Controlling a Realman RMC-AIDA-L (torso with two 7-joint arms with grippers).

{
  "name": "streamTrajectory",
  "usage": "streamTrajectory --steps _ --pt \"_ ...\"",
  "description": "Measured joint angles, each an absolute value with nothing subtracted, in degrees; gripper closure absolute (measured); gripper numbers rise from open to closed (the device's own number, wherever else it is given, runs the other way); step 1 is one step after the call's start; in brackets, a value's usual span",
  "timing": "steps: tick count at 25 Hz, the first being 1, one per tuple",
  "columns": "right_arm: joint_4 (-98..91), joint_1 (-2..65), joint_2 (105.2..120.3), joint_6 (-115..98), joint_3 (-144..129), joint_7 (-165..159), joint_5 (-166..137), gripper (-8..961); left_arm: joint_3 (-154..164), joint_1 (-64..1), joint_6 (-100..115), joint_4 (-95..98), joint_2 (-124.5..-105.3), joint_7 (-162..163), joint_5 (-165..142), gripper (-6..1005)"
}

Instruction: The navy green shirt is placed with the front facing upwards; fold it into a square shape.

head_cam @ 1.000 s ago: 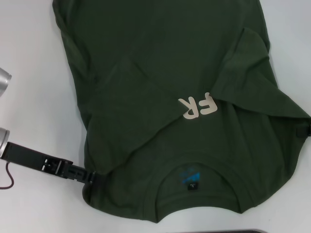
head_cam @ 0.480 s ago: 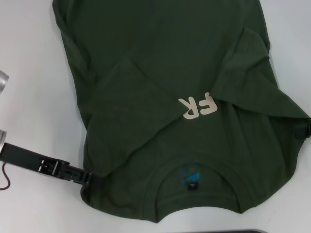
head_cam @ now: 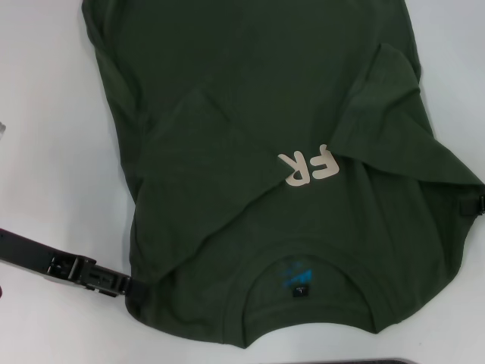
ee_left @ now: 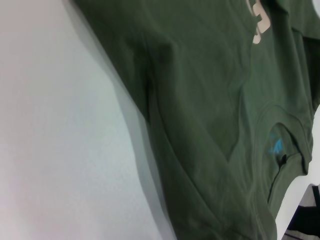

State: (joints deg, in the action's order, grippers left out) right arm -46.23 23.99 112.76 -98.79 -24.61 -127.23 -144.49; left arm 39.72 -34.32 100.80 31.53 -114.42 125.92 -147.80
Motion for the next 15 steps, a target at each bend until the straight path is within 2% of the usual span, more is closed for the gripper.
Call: streamTrajectory --steps 15 --pt "-46.23 24.18 112.67 -98.79 -24.61 -127.18 -144.49 918 40.24 -36.3 100.08 31.55 -116.46 125.99 -148.46 169"
